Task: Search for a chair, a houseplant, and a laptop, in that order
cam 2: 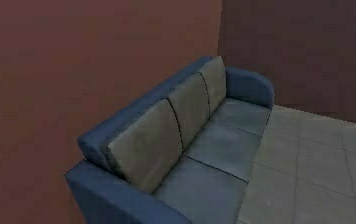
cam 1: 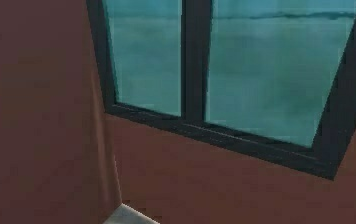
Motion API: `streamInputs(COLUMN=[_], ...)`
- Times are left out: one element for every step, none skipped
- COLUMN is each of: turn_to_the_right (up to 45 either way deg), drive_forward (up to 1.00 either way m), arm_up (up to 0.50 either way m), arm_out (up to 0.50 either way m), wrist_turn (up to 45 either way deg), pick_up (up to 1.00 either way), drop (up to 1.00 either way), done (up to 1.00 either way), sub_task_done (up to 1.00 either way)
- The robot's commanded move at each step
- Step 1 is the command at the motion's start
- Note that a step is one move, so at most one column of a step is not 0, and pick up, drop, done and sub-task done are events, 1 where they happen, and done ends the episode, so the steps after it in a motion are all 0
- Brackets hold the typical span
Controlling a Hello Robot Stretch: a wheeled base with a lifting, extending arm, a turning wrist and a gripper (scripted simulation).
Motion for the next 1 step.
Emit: streamInputs(turn_to_the_right=[-45.0], drive_forward=[0.0], arm_up=[0.0], arm_out=[0.0], wrist_turn=[0.0], pick_up=[0.0], drop=[0.0], done=[0.0], sub_task_done=[0.0])
